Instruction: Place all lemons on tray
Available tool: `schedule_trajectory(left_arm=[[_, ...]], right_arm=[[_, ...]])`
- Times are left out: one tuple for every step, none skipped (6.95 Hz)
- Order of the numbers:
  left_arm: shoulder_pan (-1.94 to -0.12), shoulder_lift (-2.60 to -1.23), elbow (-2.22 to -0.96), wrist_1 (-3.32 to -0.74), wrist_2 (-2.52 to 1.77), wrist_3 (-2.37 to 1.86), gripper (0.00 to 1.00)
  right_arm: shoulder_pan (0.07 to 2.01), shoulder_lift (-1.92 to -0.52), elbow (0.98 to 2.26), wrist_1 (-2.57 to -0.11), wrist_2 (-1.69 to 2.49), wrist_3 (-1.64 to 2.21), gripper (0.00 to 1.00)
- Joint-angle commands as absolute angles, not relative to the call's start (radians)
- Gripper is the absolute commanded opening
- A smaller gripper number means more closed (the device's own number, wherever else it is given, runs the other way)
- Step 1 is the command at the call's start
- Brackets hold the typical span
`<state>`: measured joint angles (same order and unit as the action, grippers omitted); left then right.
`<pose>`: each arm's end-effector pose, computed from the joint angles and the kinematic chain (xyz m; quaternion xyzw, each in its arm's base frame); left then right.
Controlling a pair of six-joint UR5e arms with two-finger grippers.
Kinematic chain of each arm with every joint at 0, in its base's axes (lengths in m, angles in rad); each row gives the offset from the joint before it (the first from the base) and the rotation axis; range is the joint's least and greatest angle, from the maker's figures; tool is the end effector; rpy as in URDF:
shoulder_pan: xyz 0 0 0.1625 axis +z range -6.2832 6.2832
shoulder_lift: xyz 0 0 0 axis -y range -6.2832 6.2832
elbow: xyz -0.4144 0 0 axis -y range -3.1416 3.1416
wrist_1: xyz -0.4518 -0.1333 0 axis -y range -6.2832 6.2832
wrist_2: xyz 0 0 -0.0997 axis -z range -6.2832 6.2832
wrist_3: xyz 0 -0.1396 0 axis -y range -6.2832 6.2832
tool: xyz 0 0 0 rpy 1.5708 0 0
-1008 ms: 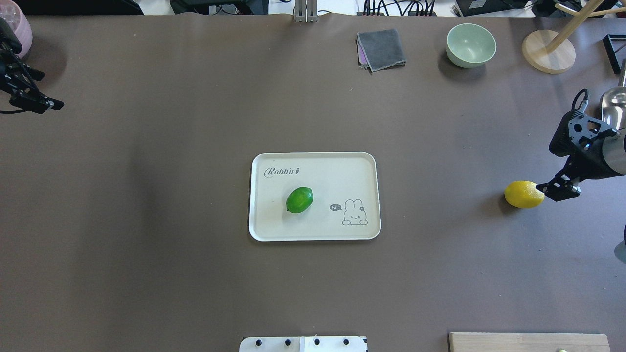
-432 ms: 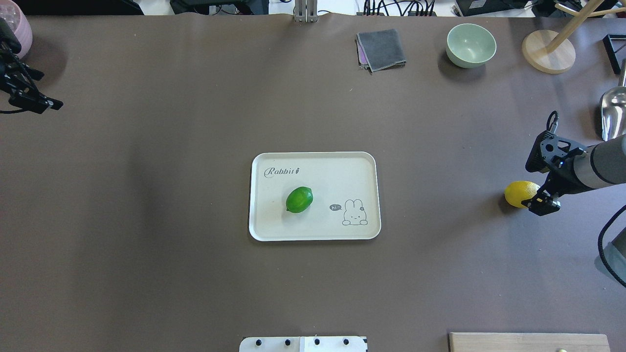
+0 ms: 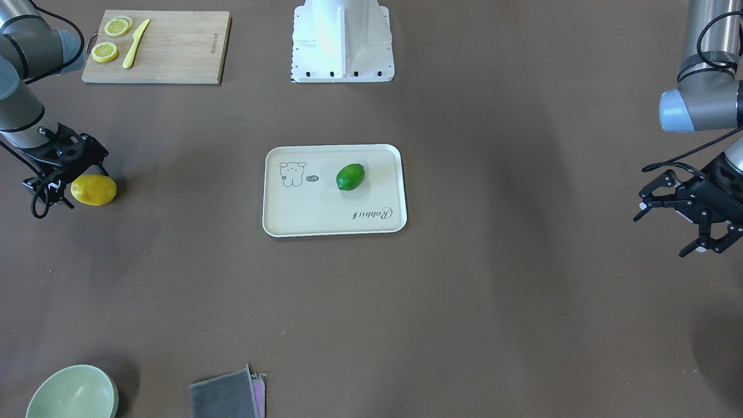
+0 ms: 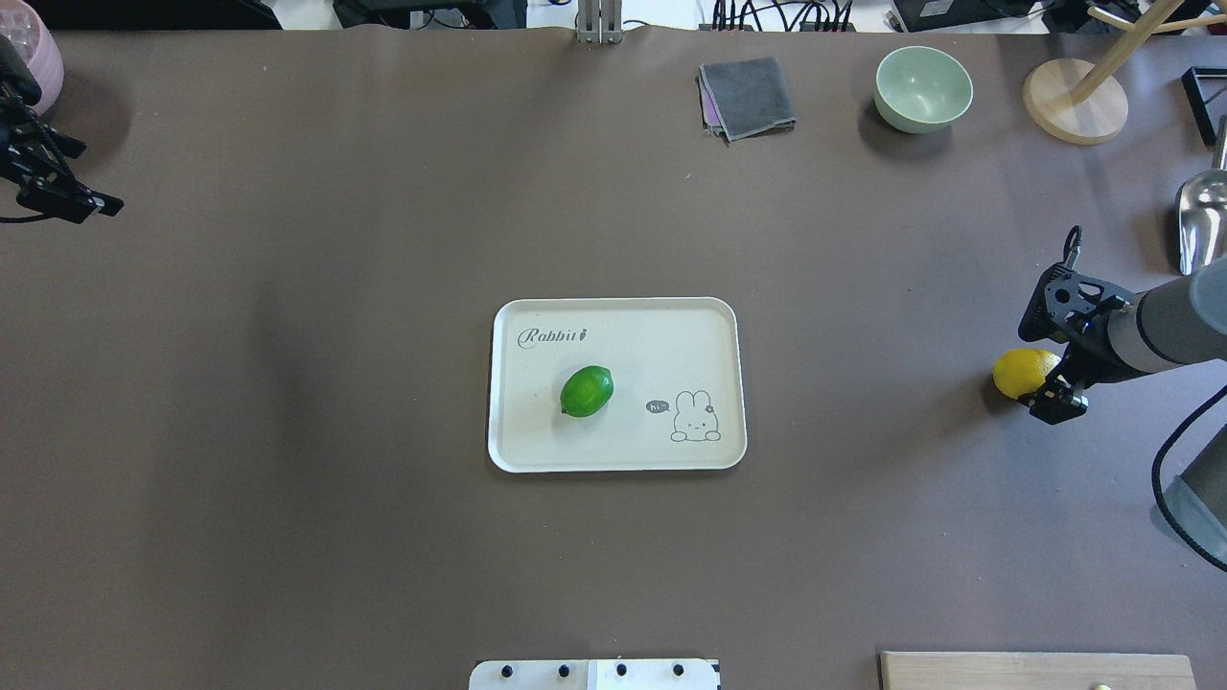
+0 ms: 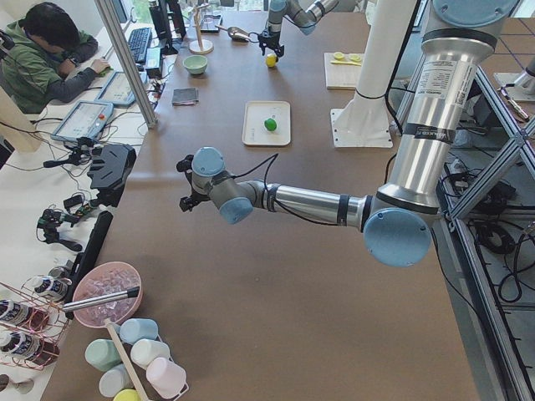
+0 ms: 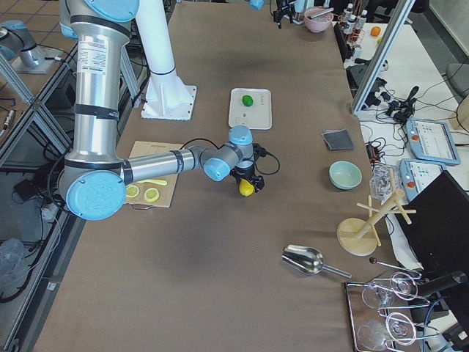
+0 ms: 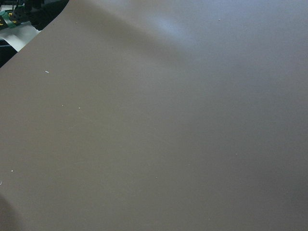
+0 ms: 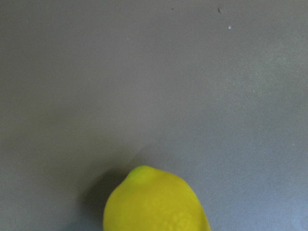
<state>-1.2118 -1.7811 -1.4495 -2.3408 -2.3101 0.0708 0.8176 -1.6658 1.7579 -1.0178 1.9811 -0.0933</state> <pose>0.2021 -0.6502 0.5195 0.3371 0.3808 0.3278 0.7962 -0.3313 -0.4669 0.5758 0.2310 -0.2833 -0.4403 0.8201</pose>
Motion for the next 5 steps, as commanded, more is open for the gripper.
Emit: schedule_trajectory(left_arm=[[-1.210,-1.781,-1.450,-2.341,-2.310,0.069,0.99],[-1.210,-1.781,-1.450,-2.341,-2.310,0.069,0.99],[-1.209,-1.782,-1.448,-2.341,-2.310,0.069,0.99],[-1.209,-1.782,-1.447,-2.341,-2.310,0.069,0.99],[-1.209,-1.782,-1.447,-2.341,-2.310,0.069,0.99]], right_arm=[[0.802,-1.658,1.749,-1.019,1.980,-0.074,0.95],[0.801,-1.658,1.747,-1.019,1.982,-0.014,0.53],[0.798,-1.654,1.749,-1.020,1.991,0.120,0.07],[0.798,-1.631,1.758,-1.020,2.008,0.256,0.00],[0.798,-1.576,1.753,-1.028,2.052,0.390,0.00]])
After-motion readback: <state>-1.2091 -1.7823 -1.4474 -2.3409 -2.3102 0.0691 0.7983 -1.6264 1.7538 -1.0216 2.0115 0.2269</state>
